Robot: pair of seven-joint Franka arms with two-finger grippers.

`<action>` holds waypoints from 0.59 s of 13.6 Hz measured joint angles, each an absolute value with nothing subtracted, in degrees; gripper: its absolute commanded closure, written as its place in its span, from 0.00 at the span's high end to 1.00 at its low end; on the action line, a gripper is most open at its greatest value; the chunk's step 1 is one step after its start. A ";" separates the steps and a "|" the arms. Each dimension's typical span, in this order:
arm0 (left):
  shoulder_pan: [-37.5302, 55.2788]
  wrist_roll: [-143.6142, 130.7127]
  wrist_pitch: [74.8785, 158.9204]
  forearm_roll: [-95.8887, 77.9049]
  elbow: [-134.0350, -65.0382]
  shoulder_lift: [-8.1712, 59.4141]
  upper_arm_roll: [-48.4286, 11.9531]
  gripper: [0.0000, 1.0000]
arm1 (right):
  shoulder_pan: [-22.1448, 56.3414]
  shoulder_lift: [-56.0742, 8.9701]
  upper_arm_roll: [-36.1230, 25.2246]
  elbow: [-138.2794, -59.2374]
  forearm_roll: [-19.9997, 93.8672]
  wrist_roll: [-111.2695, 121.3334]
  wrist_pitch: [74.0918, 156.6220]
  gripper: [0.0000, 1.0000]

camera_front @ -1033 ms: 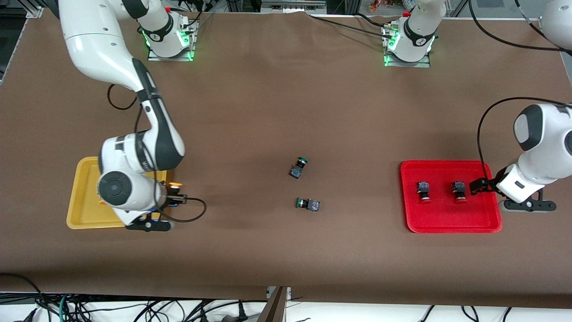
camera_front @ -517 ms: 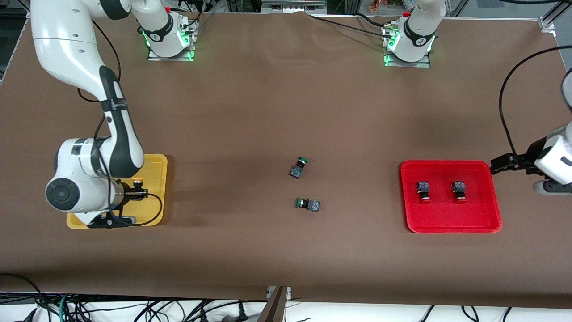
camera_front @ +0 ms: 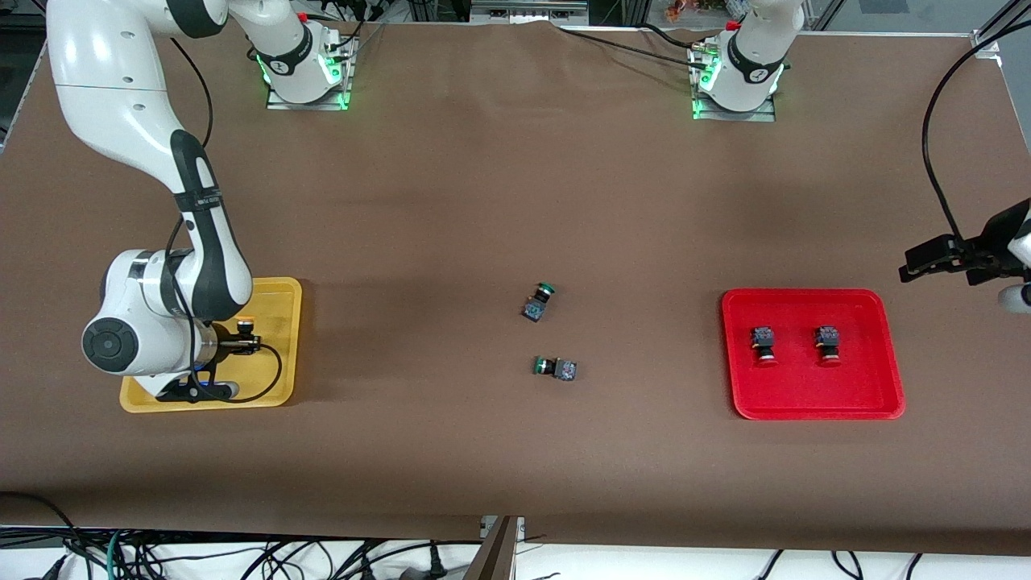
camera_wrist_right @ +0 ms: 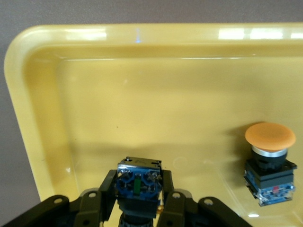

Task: Place red and yellow buttons in trays
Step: 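Lower the yellow button into the yellow tray while the left gripper withdraws, then open the right gripper and lift it away from the yellow tray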

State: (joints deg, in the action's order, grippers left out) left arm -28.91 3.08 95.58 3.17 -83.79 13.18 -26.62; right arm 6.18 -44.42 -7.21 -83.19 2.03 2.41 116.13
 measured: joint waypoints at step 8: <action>-0.76 4.80 93.79 0.25 -85.35 6.66 0.82 1.00 | 5.20 -44.42 -7.21 -86.22 2.28 5.21 122.91 0.04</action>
State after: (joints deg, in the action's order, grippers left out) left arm -0.76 4.80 93.79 0.25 -85.35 6.66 0.82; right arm 5.20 -44.42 -7.21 -86.22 2.28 5.21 122.91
